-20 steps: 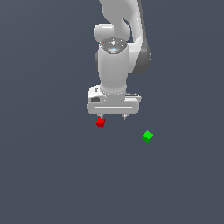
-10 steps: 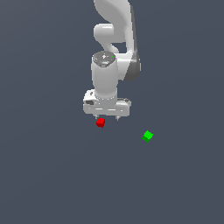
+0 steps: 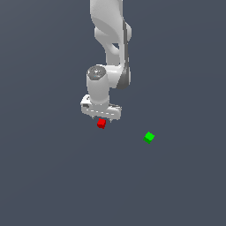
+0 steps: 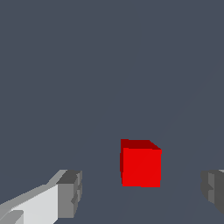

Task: Stack the red cube on top of the green cube.

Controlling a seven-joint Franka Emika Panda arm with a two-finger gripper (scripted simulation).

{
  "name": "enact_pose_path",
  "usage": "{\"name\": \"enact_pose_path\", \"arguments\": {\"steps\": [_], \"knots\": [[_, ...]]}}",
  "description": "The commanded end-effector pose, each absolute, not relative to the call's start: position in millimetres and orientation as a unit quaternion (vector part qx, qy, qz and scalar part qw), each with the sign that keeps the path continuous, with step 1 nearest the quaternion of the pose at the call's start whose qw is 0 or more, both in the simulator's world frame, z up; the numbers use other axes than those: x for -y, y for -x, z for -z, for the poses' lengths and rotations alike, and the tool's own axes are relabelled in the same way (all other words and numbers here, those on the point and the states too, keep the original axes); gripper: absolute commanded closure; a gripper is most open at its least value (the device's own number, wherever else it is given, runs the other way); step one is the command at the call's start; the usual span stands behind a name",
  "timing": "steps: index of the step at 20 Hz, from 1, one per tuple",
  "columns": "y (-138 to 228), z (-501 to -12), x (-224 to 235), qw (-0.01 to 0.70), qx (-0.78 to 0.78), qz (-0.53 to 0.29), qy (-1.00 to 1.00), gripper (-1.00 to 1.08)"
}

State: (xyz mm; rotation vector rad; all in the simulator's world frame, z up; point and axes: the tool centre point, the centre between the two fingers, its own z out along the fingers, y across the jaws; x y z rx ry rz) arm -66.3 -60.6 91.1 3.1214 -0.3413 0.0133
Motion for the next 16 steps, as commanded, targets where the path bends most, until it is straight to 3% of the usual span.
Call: {"name": "enact_pose_path", "arguments": {"steps": [1,16], "knots": [[74.3,-80.5,65.5,0.001,0.118,-0.002,-0.993,-0.92],[81.2,-52.4,69.1,0.000,0.126,0.000,-0.992,-0.92]]}}
